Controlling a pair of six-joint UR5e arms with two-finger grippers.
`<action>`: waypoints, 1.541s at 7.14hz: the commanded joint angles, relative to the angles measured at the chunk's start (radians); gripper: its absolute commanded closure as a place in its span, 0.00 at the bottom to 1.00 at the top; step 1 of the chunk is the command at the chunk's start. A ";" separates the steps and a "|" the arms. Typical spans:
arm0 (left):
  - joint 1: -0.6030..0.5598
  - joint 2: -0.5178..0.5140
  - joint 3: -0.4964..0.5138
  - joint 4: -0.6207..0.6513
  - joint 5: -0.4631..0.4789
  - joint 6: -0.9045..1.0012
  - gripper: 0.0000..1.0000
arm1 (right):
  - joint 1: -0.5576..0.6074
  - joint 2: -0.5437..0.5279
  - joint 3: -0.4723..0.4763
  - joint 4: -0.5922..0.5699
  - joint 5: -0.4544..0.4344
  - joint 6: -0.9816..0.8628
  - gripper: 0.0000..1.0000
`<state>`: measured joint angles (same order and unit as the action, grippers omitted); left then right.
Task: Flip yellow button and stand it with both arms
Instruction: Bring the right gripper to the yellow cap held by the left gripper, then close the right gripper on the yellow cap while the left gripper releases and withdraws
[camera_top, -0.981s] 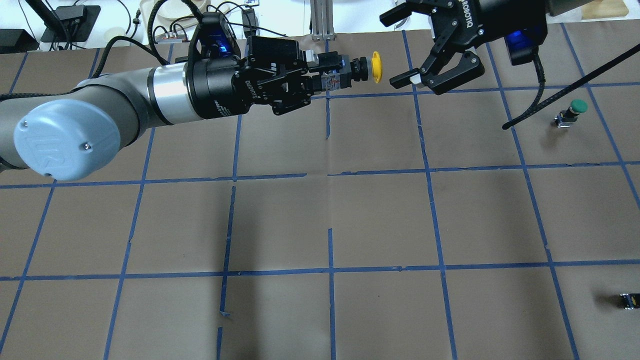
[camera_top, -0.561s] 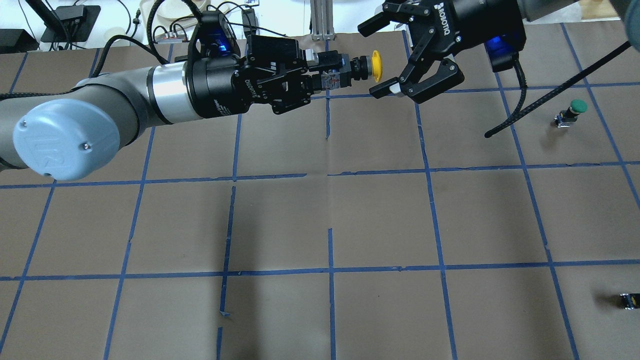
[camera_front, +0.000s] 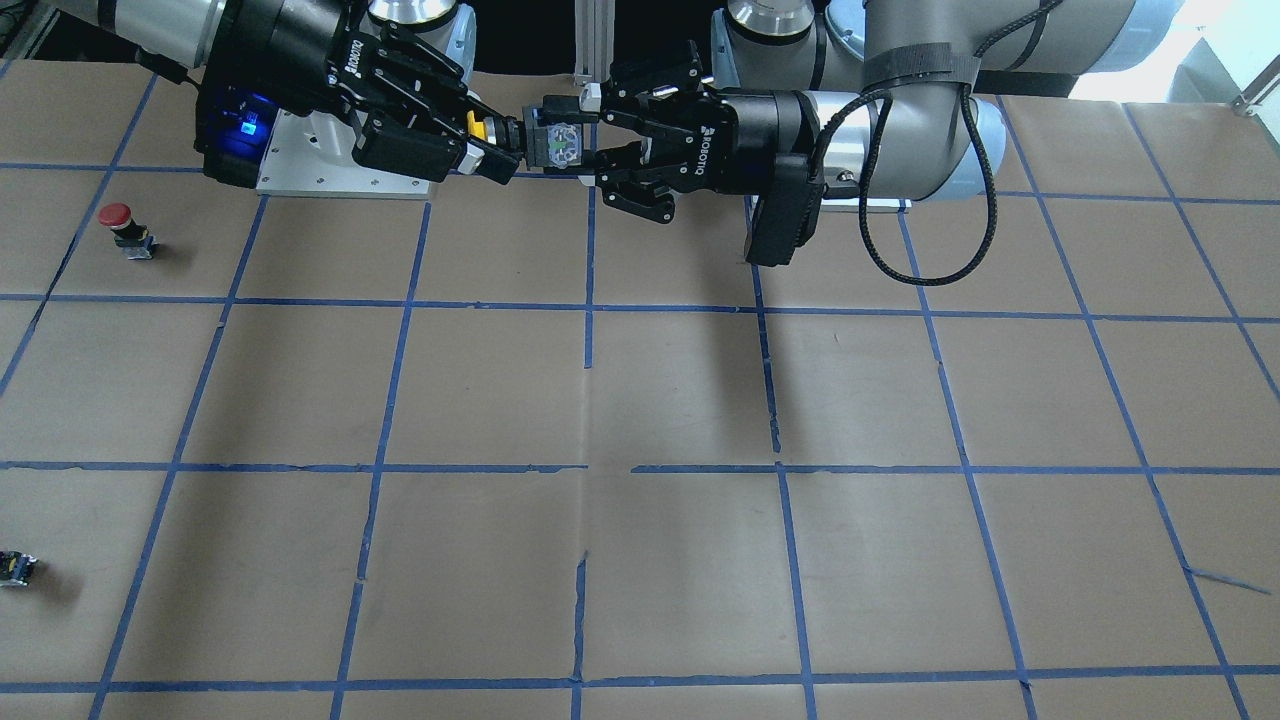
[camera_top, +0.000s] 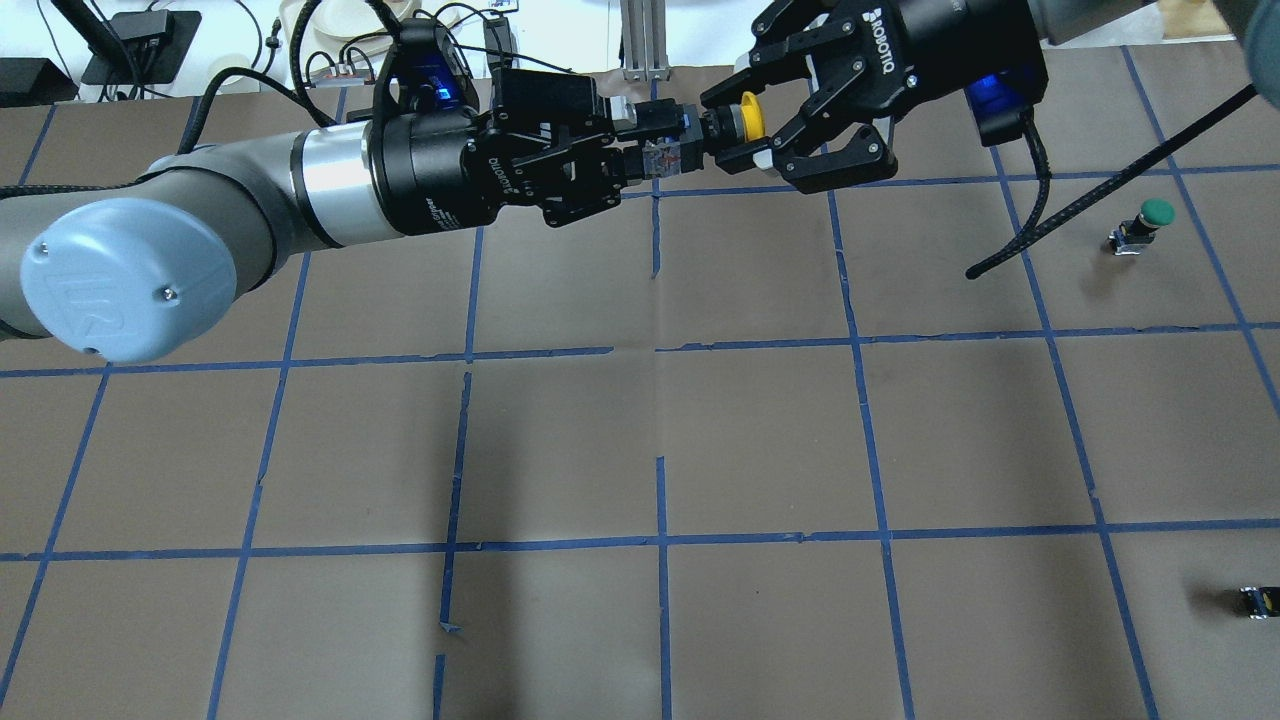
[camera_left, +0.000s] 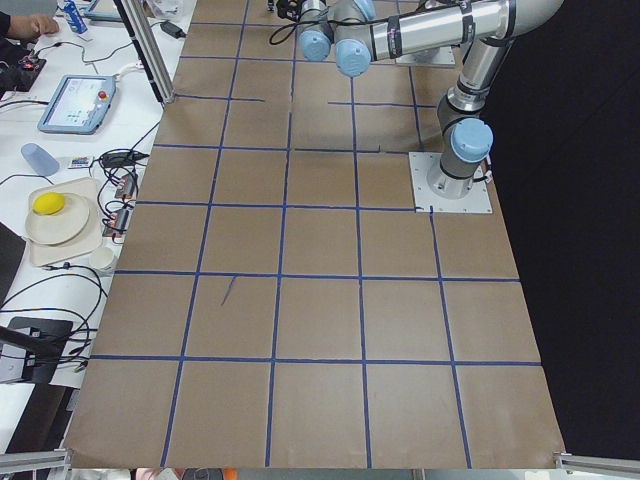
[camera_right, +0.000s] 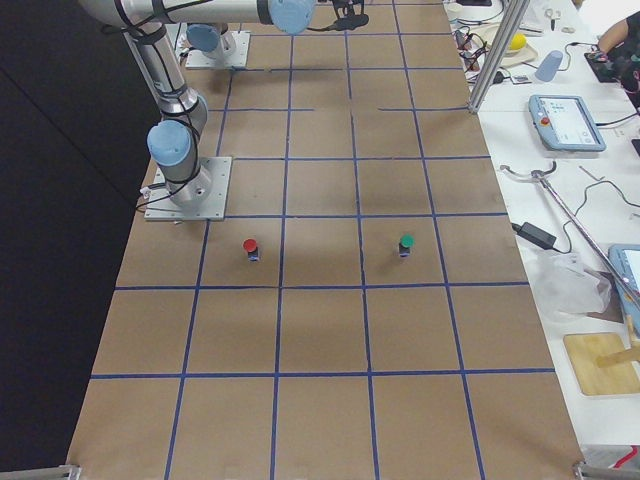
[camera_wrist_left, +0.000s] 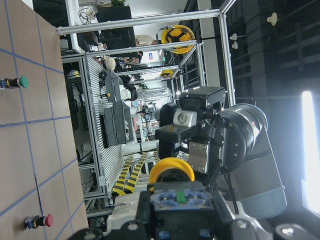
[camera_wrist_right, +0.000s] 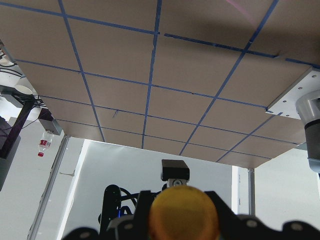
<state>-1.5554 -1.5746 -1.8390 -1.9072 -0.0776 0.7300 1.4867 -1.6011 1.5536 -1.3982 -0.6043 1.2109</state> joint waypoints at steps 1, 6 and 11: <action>-0.003 -0.004 0.001 0.000 0.008 0.002 0.04 | 0.000 0.000 -0.001 0.002 -0.018 0.001 0.84; 0.027 -0.008 0.033 0.045 0.179 -0.030 0.00 | -0.022 0.009 -0.003 -0.148 -0.020 -0.103 0.83; 0.070 -0.028 0.061 0.374 0.639 -0.392 0.00 | -0.011 -0.017 0.002 -0.019 -0.530 -1.008 0.80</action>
<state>-1.4964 -1.5993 -1.7842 -1.6141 0.4082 0.4053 1.4699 -1.6064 1.5539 -1.4562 -0.9878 0.4429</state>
